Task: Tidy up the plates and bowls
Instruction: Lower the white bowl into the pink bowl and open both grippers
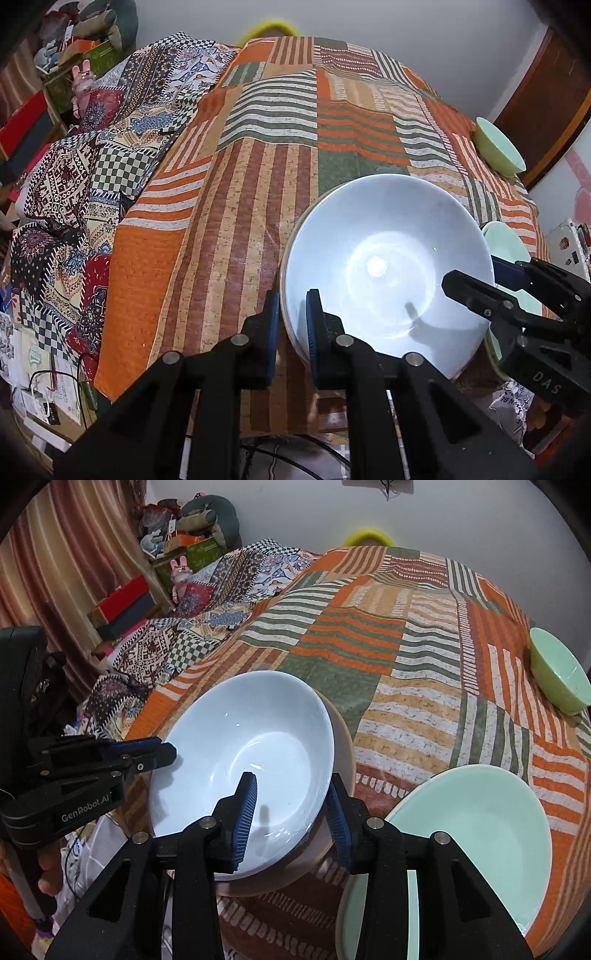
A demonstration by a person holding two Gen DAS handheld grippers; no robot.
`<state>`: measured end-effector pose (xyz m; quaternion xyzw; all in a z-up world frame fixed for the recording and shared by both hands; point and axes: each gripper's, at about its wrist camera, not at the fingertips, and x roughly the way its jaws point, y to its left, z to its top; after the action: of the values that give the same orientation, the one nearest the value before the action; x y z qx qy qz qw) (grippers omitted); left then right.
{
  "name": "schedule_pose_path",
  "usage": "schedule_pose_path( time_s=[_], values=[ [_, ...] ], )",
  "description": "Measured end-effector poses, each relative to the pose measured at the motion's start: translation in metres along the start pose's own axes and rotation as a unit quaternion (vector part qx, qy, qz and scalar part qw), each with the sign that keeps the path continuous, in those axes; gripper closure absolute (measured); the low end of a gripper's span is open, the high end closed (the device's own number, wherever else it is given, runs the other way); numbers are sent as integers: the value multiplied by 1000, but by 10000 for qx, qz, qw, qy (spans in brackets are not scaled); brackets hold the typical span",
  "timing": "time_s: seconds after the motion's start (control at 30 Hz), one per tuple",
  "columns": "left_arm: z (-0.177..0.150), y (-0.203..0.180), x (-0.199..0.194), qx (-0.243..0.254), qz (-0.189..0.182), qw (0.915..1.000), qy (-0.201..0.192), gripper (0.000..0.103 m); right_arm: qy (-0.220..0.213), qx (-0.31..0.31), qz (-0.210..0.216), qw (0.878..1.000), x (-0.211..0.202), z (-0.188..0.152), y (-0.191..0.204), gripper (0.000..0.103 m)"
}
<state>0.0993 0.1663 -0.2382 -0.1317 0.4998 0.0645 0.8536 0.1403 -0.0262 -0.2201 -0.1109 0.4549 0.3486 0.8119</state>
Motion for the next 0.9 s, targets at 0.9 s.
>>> schedule_pose_path(
  time_s=[0.9],
  values=[
    [47,-99,-84,638,-557,9863,-1418,56,-1345,741,-482,9870,-109,1,-101,43]
  ],
)
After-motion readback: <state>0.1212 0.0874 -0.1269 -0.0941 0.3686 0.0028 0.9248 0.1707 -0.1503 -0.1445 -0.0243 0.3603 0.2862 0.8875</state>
